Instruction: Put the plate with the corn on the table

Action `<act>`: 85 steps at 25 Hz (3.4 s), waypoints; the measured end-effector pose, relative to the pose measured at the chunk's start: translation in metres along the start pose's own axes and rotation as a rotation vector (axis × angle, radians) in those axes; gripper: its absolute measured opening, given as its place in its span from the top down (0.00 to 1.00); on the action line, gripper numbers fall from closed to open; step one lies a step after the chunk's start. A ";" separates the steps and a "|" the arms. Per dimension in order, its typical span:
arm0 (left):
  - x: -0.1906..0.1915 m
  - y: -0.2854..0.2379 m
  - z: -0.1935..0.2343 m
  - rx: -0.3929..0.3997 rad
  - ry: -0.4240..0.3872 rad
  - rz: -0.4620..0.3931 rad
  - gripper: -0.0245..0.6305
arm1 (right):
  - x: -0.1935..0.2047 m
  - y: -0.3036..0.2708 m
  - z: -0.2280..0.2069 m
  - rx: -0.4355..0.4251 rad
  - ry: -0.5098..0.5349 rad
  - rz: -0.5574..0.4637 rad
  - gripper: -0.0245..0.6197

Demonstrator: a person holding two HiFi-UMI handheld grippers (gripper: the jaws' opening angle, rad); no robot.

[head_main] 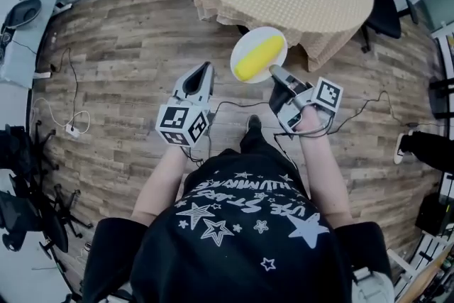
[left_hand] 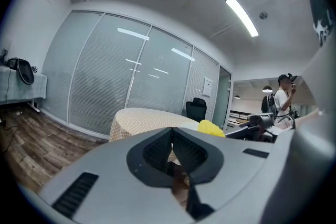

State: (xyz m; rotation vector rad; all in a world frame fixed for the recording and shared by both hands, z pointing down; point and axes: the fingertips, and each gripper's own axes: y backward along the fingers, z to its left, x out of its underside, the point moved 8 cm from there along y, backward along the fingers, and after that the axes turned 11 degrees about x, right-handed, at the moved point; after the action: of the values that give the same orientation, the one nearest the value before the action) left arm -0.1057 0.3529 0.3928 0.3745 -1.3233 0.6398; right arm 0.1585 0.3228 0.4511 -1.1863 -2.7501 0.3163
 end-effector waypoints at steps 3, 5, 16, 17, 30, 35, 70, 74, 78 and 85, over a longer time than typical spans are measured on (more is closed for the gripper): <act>-0.010 -0.040 0.014 -0.028 0.017 -0.003 0.95 | -0.043 -0.022 0.007 0.000 0.003 0.023 0.90; -0.012 -0.059 0.020 -0.042 0.027 -0.006 0.95 | -0.062 -0.031 0.007 -0.006 0.005 0.037 0.90; -0.018 -0.129 0.031 -0.104 0.039 -0.001 0.95 | -0.139 -0.055 -0.002 0.003 0.014 0.097 0.90; -0.018 -0.132 0.031 -0.111 0.041 -0.003 0.95 | -0.144 -0.056 -0.003 0.005 0.015 0.105 0.90; -0.031 -0.161 0.061 -0.149 0.055 -0.023 0.95 | -0.181 -0.096 0.003 0.013 0.021 0.146 0.90; -0.037 -0.182 0.086 -0.122 0.055 -0.023 0.95 | -0.197 -0.117 0.009 0.016 0.016 0.114 0.90; -0.122 -0.303 0.341 0.106 0.065 0.017 0.95 | -0.259 -0.337 0.085 0.066 0.011 -0.092 0.90; -0.126 -0.320 0.343 0.077 0.056 0.018 0.95 | -0.276 -0.348 0.078 0.060 0.002 -0.061 0.90; -0.131 -0.337 0.343 0.043 0.033 0.031 0.95 | -0.299 -0.358 0.072 0.066 0.017 -0.033 0.90; -0.142 -0.392 0.364 0.000 0.025 0.033 0.95 | -0.354 -0.403 0.076 0.061 0.036 0.020 0.90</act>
State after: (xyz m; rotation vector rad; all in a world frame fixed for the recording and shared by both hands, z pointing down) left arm -0.1574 -0.1980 0.3759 0.3443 -1.3080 0.6701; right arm 0.1014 -0.2160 0.4624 -1.1931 -2.6790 0.3744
